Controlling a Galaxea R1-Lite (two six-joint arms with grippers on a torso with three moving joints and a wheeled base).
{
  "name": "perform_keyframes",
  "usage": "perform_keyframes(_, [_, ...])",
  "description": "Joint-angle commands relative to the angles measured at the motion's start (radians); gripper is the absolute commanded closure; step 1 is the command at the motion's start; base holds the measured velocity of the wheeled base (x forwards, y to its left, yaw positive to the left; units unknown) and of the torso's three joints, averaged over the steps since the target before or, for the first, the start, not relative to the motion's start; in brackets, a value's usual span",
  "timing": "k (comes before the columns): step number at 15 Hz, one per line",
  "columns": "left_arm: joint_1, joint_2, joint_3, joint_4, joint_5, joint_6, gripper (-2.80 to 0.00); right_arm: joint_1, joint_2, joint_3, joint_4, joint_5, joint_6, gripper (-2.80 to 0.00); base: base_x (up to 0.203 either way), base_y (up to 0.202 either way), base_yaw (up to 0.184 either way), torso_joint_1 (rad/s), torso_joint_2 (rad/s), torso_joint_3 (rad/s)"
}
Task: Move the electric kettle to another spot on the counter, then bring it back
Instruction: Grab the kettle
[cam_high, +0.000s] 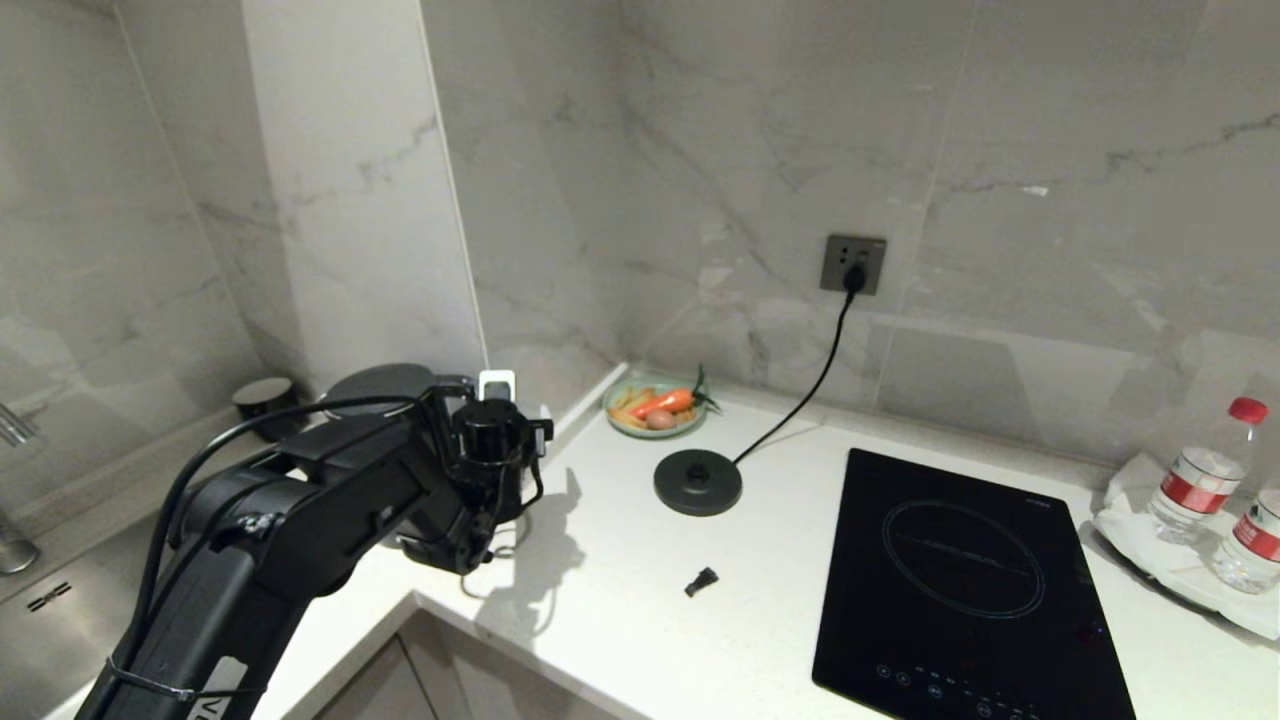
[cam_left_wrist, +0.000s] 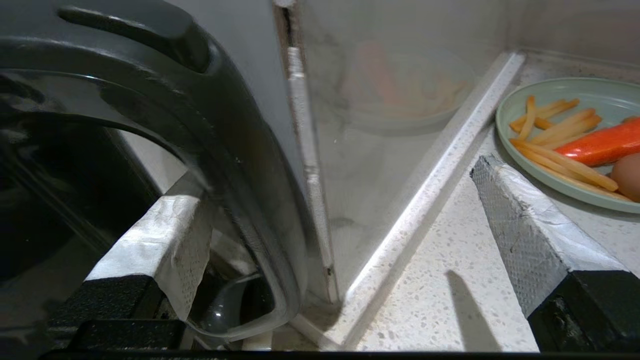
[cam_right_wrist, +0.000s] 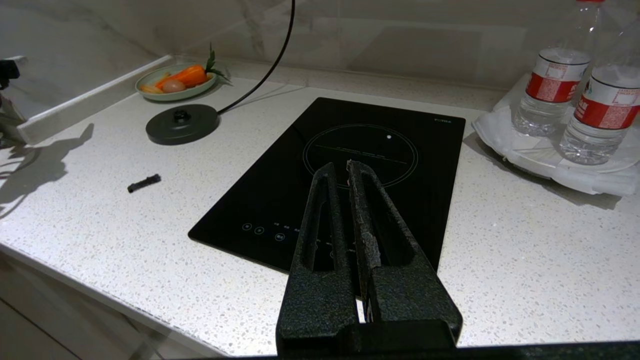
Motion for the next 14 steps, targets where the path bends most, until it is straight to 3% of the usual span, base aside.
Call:
perform_keyframes(1, [0.007, -0.001, 0.000, -0.007, 0.004, 0.000, -2.80, 0.000, 0.001, 0.000, -0.001, 0.001, 0.001, 0.00, 0.000, 0.000, 0.000, 0.000, 0.00, 0.000])
perform_keyframes(5, [0.011, -0.003, 0.000, -0.005, 0.007, 0.000, -2.80, 0.000, 0.002, 0.000, -0.001, 0.001, 0.001, 0.00, 0.000, 0.000, 0.000, 0.000, 0.00, 0.000])
perform_keyframes(6, [0.011, -0.006, 0.001, 0.008, 0.007, 0.000, 0.00, 0.000, 0.001, 0.000, -0.001, 0.000, 0.000, 0.00, 0.000, 0.000, 0.000, 0.000, 0.00, 0.000])
perform_keyframes(14, [0.020, -0.008, -0.002, 0.017, 0.004, 0.000, 0.00, 0.000, 0.002, 0.000, -0.001, -0.001, 0.001, 0.00, 0.000, 0.000, 0.000, 0.000, 0.00, 0.000])
